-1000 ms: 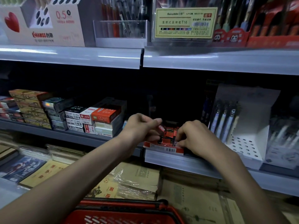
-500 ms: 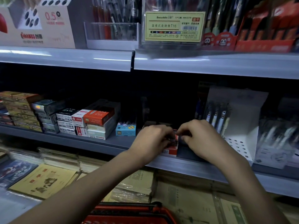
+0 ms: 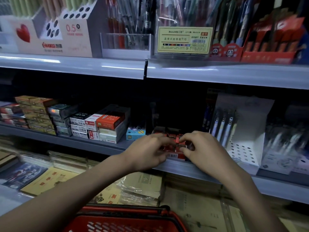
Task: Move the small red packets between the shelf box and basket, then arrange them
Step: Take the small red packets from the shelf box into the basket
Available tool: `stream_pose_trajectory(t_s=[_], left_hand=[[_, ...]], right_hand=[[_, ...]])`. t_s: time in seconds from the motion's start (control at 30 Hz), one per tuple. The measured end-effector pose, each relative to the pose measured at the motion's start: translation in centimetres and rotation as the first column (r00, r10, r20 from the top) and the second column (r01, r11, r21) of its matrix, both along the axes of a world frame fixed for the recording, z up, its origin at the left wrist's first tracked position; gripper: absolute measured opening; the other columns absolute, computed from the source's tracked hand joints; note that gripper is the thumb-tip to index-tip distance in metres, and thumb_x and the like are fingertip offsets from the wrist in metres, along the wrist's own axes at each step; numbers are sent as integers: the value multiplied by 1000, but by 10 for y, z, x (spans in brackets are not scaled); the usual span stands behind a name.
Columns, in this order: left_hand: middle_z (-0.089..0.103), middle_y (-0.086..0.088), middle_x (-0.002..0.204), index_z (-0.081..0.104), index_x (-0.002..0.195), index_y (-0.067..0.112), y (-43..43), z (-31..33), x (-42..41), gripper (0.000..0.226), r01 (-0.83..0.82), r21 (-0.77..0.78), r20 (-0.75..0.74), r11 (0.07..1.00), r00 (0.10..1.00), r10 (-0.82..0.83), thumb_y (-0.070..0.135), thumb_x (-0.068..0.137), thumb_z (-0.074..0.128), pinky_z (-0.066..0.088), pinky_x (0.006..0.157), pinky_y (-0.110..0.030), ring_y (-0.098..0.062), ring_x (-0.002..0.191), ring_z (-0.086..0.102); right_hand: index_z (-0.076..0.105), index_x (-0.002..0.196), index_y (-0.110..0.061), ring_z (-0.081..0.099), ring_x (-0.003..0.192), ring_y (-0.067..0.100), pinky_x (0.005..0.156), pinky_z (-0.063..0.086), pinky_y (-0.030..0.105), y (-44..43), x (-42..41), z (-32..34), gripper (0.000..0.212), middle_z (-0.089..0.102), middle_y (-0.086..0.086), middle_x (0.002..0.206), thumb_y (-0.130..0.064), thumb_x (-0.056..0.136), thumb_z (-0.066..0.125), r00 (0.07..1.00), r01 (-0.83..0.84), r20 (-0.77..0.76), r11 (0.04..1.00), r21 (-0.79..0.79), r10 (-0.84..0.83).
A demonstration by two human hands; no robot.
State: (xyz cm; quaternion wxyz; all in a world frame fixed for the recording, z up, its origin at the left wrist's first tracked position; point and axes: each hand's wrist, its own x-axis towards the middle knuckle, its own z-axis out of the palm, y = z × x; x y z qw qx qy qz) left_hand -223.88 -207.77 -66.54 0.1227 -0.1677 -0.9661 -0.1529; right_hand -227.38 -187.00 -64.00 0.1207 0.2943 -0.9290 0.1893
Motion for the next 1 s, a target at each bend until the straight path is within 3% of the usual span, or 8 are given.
stream_pose_trajectory(t_s=[0.23,0.43,0.57,0.77,1.0], left_hand=[[48,10,145,42,148,34,-43,-13,51,60,-155,-147,-121,977,983,138,58,94,50,46,105,-40,-15,133,49],[49,1,146,43,150,29,-84,-49,115,68,-227,-211,-83,951,973,214,65,92,48,47,99,-43,-25,130,51],[47,-2,149,40,152,28,-100,-89,156,74,-249,-233,0,940,967,256,68,90,46,46,102,-41,-27,132,50],[42,-1,153,31,156,31,-114,-156,197,75,-230,-264,168,937,945,279,69,91,43,44,109,-46,-28,138,45],[54,-13,138,47,146,18,-139,-226,225,67,-151,-410,246,900,931,268,53,90,58,49,100,-47,-36,121,58]], right_hand=[[46,146,-36,54,116,10,90,50,28,-21,31,-21,54,49,-15,133,-51,96,60,994,-102,-30,995,-15,102],[45,149,-32,50,125,13,98,48,34,-35,69,-55,58,46,-12,141,-49,96,61,984,-177,10,984,7,177],[46,147,-34,54,117,10,91,50,30,-41,99,-95,62,47,-14,136,-54,91,64,966,-247,83,968,40,243],[49,145,-32,53,125,13,96,51,34,-46,118,-163,57,46,-10,145,-54,93,61,932,-315,236,936,157,274],[59,127,-23,60,117,26,89,54,40,-38,124,-276,38,56,3,121,-40,93,60,877,-361,464,809,463,126]])
